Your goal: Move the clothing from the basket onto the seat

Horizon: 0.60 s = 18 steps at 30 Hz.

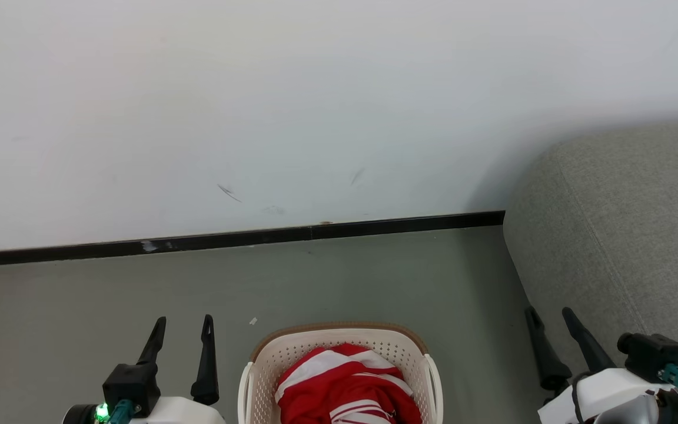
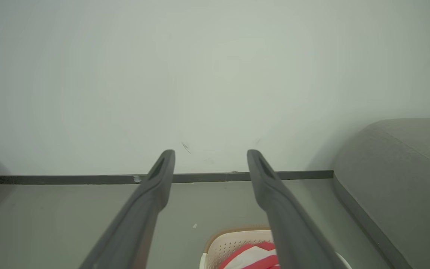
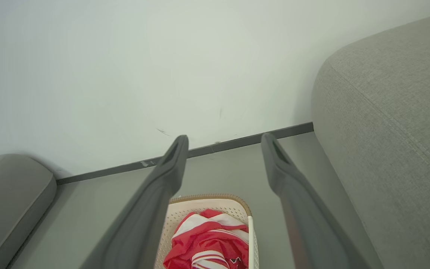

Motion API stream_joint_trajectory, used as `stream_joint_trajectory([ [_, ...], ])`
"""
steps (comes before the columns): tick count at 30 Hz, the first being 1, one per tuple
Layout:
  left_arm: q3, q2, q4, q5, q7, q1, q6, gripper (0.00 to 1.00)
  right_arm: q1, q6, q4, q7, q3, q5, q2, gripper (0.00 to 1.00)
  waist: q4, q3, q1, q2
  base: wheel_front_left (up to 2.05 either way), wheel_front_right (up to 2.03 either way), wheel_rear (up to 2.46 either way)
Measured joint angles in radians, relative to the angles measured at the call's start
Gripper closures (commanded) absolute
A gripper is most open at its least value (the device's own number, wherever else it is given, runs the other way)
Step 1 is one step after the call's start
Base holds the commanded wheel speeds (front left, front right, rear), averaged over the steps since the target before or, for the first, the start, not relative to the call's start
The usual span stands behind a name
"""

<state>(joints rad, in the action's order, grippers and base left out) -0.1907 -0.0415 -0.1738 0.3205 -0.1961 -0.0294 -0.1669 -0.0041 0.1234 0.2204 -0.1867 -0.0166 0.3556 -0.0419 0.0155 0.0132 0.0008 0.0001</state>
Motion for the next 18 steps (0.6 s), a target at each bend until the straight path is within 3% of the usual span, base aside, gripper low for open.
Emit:
stream_joint_trajectory([
  [14, -0.021, -0.003, -0.028, -0.176, -0.050, 0.000, -0.061, 0.00, 0.000, 0.000, -0.017, -0.035, -0.015, -0.229, 0.000, 0.00, 0.002, -0.002, -0.0001, 0.0000, 0.00, 0.00, 0.00],
  [18, -0.032, -0.003, -0.034, -0.198, -0.053, 0.000, -0.070, 0.00, 0.000, 0.000, -0.017, -0.035, -0.017, -0.244, 0.000, 0.00, 0.002, -0.003, -0.0002, 0.0000, 0.00, 0.00, 0.00],
])
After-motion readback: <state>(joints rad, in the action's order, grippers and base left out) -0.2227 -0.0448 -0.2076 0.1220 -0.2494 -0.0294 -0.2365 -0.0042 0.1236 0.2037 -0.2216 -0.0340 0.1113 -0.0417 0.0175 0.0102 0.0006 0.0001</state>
